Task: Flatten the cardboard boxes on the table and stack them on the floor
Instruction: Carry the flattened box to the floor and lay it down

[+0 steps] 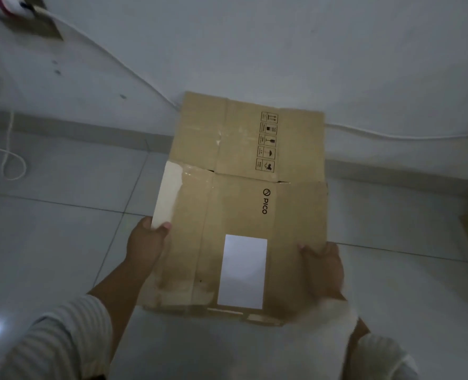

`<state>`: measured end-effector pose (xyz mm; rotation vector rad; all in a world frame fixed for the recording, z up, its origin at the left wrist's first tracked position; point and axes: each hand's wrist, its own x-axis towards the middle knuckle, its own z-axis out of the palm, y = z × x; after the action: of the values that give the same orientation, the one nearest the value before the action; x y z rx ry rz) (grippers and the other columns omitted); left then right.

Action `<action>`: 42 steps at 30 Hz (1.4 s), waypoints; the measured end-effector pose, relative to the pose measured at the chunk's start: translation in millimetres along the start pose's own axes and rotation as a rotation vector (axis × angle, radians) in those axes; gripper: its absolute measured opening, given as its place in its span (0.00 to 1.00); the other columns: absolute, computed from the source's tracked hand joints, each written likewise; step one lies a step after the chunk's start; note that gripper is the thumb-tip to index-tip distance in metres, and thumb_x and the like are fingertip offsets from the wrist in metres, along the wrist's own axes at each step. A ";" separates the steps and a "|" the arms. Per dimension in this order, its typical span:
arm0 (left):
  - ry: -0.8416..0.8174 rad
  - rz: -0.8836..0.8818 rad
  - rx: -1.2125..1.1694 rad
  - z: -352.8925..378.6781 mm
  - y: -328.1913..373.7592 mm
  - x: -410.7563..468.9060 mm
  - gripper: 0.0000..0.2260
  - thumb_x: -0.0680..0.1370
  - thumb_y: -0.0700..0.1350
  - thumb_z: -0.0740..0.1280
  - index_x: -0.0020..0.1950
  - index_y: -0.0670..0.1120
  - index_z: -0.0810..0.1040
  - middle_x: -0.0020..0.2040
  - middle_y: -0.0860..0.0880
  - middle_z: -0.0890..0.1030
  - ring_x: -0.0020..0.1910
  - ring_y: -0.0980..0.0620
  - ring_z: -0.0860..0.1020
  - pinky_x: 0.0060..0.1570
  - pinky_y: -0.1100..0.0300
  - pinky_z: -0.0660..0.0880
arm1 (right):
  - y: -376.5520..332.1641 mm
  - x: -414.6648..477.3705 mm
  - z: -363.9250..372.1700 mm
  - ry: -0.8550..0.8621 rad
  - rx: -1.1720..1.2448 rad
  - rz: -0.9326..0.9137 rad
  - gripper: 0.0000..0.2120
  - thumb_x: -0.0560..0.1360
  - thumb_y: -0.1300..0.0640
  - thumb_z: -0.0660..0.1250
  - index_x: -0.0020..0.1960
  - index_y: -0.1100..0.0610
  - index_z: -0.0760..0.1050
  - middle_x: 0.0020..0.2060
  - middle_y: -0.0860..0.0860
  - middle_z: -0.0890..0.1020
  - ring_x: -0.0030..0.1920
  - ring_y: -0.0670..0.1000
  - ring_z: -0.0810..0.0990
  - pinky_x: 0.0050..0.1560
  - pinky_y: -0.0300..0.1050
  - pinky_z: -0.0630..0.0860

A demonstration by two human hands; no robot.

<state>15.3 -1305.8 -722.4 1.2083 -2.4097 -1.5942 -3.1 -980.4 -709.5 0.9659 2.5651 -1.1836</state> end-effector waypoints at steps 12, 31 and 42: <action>0.009 0.069 -0.023 61.4 -106.4 47.6 0.13 0.78 0.47 0.66 0.57 0.39 0.77 0.50 0.41 0.80 0.50 0.42 0.78 0.53 0.47 0.75 | 70.8 41.5 87.3 0.019 0.062 -0.074 0.15 0.76 0.48 0.66 0.52 0.56 0.64 0.42 0.52 0.75 0.42 0.55 0.75 0.44 0.49 0.73; -0.073 -0.097 0.291 62.2 -142.8 66.1 0.18 0.79 0.48 0.64 0.60 0.35 0.75 0.56 0.35 0.79 0.54 0.37 0.78 0.49 0.53 0.70 | 94.7 49.0 110.3 -0.171 -0.146 0.017 0.22 0.76 0.54 0.65 0.66 0.62 0.64 0.54 0.59 0.78 0.47 0.58 0.76 0.45 0.47 0.71; -0.117 -0.208 0.609 64.3 -149.3 73.6 0.24 0.73 0.53 0.64 0.67 0.48 0.70 0.60 0.38 0.75 0.57 0.37 0.75 0.58 0.48 0.71 | 102.1 58.0 107.9 -0.264 -0.315 0.031 0.26 0.74 0.56 0.62 0.71 0.57 0.62 0.61 0.61 0.74 0.53 0.61 0.75 0.48 0.48 0.71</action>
<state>25.7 -1327.2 -899.2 1.5140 -3.0618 -0.9984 1.3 -981.4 -868.9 0.7234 2.4158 -0.8027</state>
